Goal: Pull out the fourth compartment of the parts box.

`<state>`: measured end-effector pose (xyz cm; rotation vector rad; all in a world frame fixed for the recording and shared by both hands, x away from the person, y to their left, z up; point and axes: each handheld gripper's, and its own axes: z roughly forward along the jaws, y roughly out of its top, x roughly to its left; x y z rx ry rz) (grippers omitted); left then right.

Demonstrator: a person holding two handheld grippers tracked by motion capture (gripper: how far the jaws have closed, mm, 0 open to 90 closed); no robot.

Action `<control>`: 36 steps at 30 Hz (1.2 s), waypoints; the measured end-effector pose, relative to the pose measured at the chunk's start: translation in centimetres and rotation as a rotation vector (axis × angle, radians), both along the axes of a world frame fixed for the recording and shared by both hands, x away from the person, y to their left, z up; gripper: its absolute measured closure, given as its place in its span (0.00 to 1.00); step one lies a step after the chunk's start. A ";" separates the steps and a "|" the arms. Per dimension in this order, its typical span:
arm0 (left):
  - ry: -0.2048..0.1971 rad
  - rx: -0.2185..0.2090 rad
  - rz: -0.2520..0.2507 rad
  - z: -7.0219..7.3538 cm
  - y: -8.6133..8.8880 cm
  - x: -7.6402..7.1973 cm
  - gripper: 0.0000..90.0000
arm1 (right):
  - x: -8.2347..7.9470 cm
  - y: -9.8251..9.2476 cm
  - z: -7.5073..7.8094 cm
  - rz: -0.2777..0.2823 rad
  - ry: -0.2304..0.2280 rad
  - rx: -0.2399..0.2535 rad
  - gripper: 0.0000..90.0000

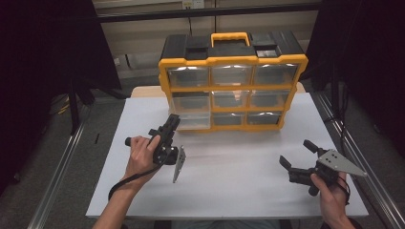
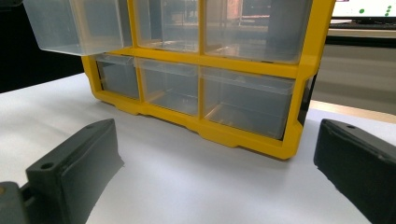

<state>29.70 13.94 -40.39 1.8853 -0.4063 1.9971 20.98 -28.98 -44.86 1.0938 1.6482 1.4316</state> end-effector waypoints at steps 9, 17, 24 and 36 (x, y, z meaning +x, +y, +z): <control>0.020 -0.030 0.002 -0.2 0.0 0.0 0.87 | 0.0 0.1 -0.1 0.002 0.002 -0.004 0.00; 0.038 -0.045 0.006 -0.1 0.0 0.0 0.86 | 0.1 0.1 -0.1 0.002 0.005 0.003 0.00; 0.106 -0.135 0.010 0.1 0.1 0.2 0.71 | 0.0 0.1 -0.1 0.005 0.005 -0.002 0.00; 0.179 -0.324 -0.004 0.5 0.5 1.1 0.25 | 0.2 0.2 -0.1 0.003 0.009 -0.002 0.00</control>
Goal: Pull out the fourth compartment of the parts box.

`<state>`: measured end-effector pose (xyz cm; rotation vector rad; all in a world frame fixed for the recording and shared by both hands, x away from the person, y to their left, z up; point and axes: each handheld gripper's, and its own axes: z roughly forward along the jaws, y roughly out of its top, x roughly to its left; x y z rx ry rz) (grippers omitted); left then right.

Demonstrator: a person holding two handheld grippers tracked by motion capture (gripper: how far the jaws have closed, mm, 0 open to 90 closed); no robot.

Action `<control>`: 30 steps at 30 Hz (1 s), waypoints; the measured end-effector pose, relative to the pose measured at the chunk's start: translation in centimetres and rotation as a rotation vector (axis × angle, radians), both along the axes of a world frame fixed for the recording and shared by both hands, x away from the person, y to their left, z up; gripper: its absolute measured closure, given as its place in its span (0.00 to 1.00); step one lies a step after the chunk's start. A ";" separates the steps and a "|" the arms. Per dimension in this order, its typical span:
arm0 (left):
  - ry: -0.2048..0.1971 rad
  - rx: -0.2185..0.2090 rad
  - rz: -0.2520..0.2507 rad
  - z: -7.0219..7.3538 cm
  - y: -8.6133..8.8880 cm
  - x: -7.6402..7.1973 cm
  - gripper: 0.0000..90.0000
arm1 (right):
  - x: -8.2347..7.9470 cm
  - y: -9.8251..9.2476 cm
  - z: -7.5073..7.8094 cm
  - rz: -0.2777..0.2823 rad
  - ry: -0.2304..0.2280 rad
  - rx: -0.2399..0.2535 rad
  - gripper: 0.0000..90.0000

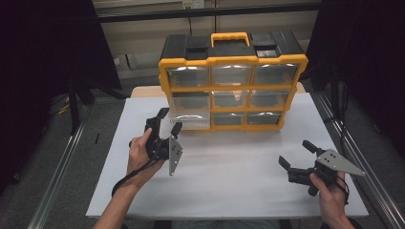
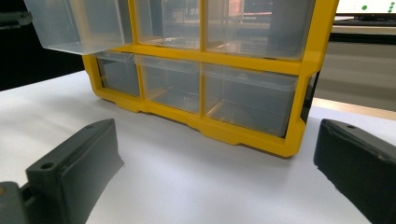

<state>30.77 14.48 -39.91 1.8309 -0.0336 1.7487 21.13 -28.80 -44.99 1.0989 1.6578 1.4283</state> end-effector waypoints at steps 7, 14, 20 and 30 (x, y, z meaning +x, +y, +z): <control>0.118 -0.226 -0.031 0.9 0.3 0.0 0.11 | -0.1 -0.1 0.0 -0.003 -0.003 -0.002 0.00; 0.216 -0.423 -0.071 2.4 0.8 -0.1 0.08 | -0.1 -0.1 0.0 -0.003 -0.002 -0.002 0.00; 0.371 -0.638 -0.103 2.9 1.4 0.4 0.06 | -0.1 -0.1 0.0 -0.003 -0.003 -0.002 0.00; 0.604 -0.917 -0.095 3.0 3.0 0.8 0.04 | 0.0 -0.1 0.0 0.001 0.003 -0.004 0.00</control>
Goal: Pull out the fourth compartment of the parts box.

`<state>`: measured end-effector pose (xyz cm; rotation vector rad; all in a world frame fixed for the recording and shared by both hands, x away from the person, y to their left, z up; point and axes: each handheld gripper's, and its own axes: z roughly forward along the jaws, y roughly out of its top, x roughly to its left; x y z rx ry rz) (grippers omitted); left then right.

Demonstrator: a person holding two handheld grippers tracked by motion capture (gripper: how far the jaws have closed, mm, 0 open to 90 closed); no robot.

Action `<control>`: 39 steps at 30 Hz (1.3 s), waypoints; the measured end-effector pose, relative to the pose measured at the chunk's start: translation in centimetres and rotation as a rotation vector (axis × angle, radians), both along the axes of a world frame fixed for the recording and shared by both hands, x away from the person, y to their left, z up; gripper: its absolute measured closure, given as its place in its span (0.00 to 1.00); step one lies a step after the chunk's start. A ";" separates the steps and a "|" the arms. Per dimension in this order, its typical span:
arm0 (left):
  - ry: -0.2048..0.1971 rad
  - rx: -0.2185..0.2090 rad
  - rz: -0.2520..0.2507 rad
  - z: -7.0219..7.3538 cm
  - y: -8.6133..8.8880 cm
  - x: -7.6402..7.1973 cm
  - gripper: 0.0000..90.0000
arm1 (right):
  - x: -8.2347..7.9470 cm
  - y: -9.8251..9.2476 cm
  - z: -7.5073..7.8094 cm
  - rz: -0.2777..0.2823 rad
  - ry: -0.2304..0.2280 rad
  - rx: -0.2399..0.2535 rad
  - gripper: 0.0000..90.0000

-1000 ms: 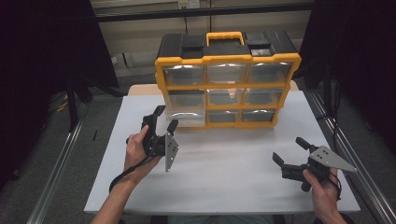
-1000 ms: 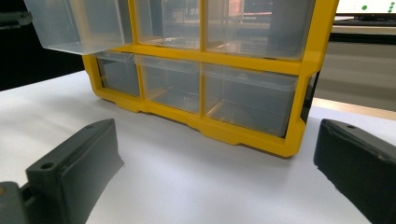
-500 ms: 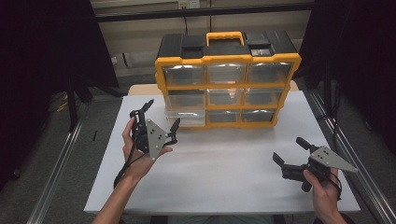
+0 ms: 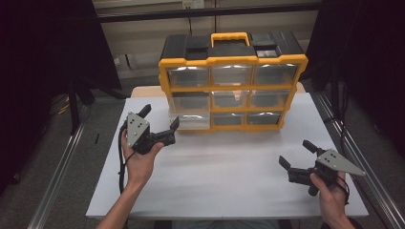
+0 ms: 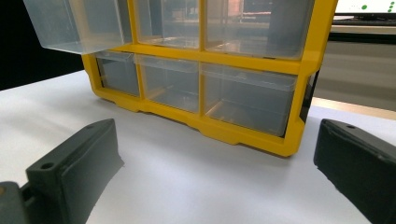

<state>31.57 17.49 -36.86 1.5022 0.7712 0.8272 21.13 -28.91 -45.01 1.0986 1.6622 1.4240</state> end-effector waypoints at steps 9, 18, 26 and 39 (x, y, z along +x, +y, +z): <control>0.058 -0.050 0.003 -2.1 1.0 -0.3 0.03 | 0.2 -0.3 -0.3 0.000 0.015 0.013 0.00; 0.100 -0.034 0.010 -5.4 1.7 -0.4 0.03 | 0.3 -0.1 -0.3 -0.001 0.018 0.006 0.00; 0.118 0.032 0.001 -6.9 2.2 -1.3 0.03 | 0.2 -0.1 -0.1 -0.010 0.015 -0.001 0.00; 0.140 0.000 0.025 -6.3 6.1 -4.0 0.02 | 0.3 -0.2 -0.3 -0.016 0.023 -0.008 0.00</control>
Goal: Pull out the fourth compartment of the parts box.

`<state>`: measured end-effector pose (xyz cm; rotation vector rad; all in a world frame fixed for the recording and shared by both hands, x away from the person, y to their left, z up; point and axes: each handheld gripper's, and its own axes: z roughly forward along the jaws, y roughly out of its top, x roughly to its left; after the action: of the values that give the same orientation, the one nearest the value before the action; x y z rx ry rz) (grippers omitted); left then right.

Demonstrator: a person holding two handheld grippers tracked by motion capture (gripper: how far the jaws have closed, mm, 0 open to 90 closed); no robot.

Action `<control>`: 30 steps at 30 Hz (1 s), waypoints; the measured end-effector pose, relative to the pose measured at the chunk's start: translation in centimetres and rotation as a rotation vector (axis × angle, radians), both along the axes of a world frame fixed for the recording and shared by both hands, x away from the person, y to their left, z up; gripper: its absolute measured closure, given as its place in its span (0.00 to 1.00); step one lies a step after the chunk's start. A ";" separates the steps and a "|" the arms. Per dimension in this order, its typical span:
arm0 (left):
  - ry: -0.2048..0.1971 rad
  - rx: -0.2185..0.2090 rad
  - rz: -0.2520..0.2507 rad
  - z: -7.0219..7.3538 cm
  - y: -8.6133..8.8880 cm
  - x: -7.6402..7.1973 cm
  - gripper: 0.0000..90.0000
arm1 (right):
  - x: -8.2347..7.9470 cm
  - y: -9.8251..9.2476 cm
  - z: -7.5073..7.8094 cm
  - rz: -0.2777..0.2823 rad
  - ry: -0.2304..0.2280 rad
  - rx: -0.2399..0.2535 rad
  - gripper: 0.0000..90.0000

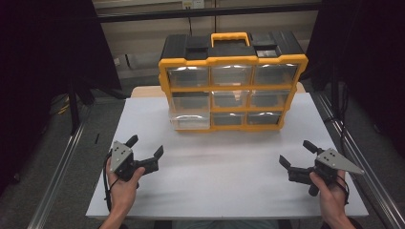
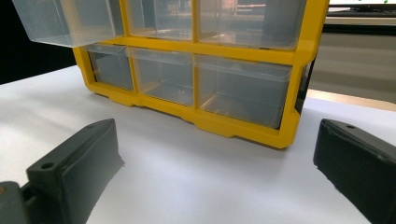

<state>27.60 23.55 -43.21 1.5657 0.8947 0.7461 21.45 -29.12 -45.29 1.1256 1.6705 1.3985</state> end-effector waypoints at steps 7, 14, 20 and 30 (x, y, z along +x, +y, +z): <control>0.009 0.009 0.036 -0.3 1.5 -1.1 0.03 | 0.0 0.0 0.0 -0.016 0.009 -0.001 0.00; 0.010 0.036 0.054 -0.9 2.2 -2.0 0.03 | -0.2 -0.3 0.0 -0.032 0.011 -0.017 0.01; 0.021 0.064 0.064 -1.3 2.3 -2.7 0.03 | -0.5 -0.7 -0.1 -0.046 0.017 -0.003 0.01; 0.049 0.048 0.068 -1.4 2.2 -3.0 0.03 | -0.3 -0.5 -0.1 -0.042 0.020 0.002 0.01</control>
<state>24.61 25.78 -44.59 1.6082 0.9761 0.7850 21.18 -29.61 -45.37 1.1730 1.6500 1.3673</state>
